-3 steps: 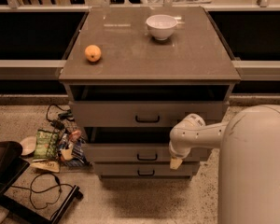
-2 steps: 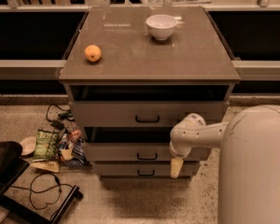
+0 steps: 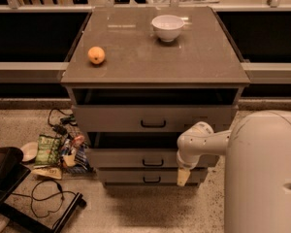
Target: Open middle drawer
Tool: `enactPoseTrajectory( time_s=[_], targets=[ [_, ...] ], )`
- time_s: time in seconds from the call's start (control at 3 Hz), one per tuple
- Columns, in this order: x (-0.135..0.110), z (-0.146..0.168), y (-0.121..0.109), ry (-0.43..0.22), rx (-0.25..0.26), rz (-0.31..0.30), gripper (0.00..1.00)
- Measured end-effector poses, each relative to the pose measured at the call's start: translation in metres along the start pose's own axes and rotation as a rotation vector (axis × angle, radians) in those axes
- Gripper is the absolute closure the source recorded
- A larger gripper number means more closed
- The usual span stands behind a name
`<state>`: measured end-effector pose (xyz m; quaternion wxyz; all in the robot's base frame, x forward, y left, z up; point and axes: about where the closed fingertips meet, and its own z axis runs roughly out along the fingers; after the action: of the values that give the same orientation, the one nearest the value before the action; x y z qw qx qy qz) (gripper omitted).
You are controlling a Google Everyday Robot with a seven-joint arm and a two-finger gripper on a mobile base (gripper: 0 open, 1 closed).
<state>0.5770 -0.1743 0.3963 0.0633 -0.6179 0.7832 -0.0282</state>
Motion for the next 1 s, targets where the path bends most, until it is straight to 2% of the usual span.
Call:
enactPoseTrajectory(
  time_s=[0.33, 1.0],
  targets=[
    [0.0081, -0.0045, 0.0189, 0.01, -0.033, 0.045, 0.42],
    [0.0079, -0.0074, 0.0185, 0.01, -0.033, 0.045, 0.89]
  ],
)
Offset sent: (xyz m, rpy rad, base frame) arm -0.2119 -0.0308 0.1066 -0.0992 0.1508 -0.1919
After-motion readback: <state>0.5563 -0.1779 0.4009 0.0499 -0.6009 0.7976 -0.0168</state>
